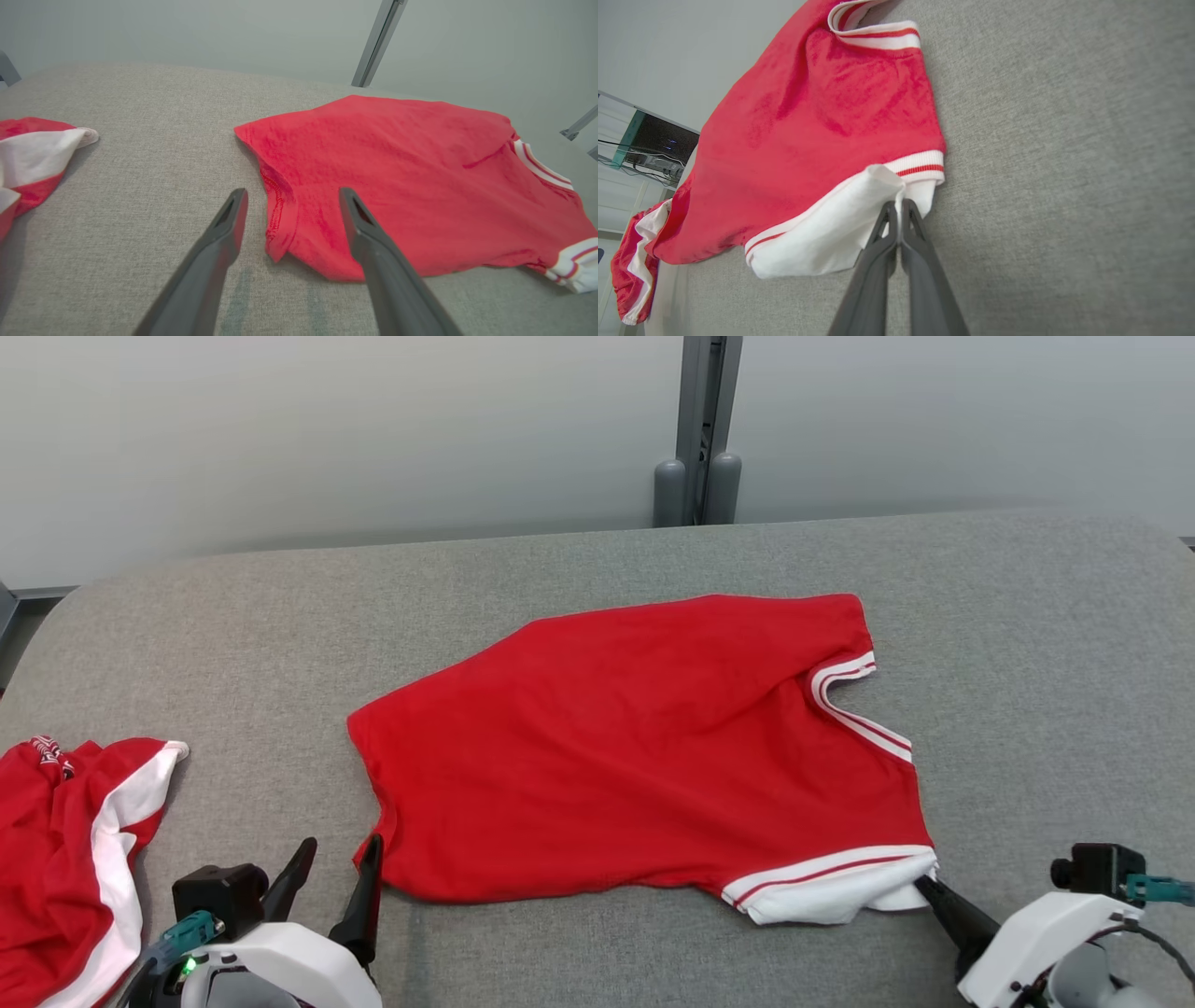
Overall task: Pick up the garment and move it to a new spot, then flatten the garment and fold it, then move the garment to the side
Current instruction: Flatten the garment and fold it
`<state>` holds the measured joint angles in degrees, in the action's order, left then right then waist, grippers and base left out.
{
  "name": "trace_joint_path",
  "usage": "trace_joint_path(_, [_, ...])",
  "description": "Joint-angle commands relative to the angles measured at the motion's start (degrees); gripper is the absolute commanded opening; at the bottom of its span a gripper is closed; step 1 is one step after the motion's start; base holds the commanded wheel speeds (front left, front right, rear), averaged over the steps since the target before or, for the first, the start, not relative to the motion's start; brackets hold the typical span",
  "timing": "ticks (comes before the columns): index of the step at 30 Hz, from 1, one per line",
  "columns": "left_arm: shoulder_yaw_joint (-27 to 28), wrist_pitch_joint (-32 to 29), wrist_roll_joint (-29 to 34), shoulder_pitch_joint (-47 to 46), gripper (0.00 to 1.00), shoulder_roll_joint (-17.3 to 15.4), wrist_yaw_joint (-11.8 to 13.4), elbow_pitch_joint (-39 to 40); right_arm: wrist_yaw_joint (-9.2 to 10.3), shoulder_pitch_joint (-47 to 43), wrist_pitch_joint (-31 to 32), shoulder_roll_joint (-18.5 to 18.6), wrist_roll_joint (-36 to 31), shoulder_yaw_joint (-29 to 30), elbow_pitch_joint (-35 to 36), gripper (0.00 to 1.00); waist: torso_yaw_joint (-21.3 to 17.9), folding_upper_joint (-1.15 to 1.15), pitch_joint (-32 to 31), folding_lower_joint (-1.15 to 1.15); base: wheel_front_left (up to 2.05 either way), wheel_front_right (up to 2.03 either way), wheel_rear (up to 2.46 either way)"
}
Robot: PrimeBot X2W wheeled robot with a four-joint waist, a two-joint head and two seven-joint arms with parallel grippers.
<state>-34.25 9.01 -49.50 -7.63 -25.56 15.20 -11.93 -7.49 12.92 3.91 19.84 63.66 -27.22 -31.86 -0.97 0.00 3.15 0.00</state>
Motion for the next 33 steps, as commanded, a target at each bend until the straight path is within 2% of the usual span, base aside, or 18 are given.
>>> trace_joint_path(1, [0.0,0.1,-0.24,0.3,1.0,-0.28,0.3,-0.11,-0.01,-1.23,1.11,1.01,-0.66,1.72,0.97,1.0,-0.08,0.0,-0.17,0.0,0.0,0.0,0.0])
trace_joint_path(6, [-0.09,0.33,-0.52,0.92,1.0,-0.36,0.06,-0.52,-0.01,-4.51,3.77,1.41,-2.89,6.87,2.86,1.0,0.1,0.0,-0.53,0.0,0.0,0.0,0.0])
trace_joint_path(12, [0.3,0.64,-0.86,1.32,1.0,-0.65,0.05,-0.82,-0.02,-7.21,2.33,0.96,-6.4,15.08,5.76,1.0,0.34,0.0,-0.78,0.0,0.0,0.0,0.0])
trace_joint_path(16, [0.97,1.03,-1.16,1.75,1.0,-1.2,0.45,-0.84,-0.02,-7.98,-1.61,-1.52,-10.96,22.53,8.46,1.0,0.28,0.0,-1.01,0.0,0.0,0.0,0.0])
trace_joint_path(18, [1.7,1.25,-1.51,2.2,1.0,-1.96,0.74,-0.86,-0.02,-8.28,-4.3,-4.85,-15.66,26.26,10.45,1.0,0.26,0.0,-0.93,0.0,0.0,0.0,0.0])
trace_joint_path(24, [0.95,0.11,-1.71,2.21,1.0,-2.1,0.13,-2.19,-0.02,-8.54,-6.71,-11.11,-24.03,29.43,12.65,1.0,0.55,0.0,-0.25,0.0,0.0,0.0,0.0])
trace_joint_path(27, [-0.29,-1.26,-1.32,1.31,1.0,-1.76,-0.47,-3.46,-0.02,-8.07,-6.97,-12.59,-27.9,29.9,12.86,1.0,0.48,0.0,0.15,0.0,0.0,0.0,0.0])
trace_joint_path(33, [-3.51,-4.08,0.85,-1.02,1.0,-2.36,-1.98,-5.89,-0.01,-7.24,-6.24,-14.34,-30.91,31.07,13.95,1.0,0.1,0.0,0.68,0.0,0.0,0.0,0.0])
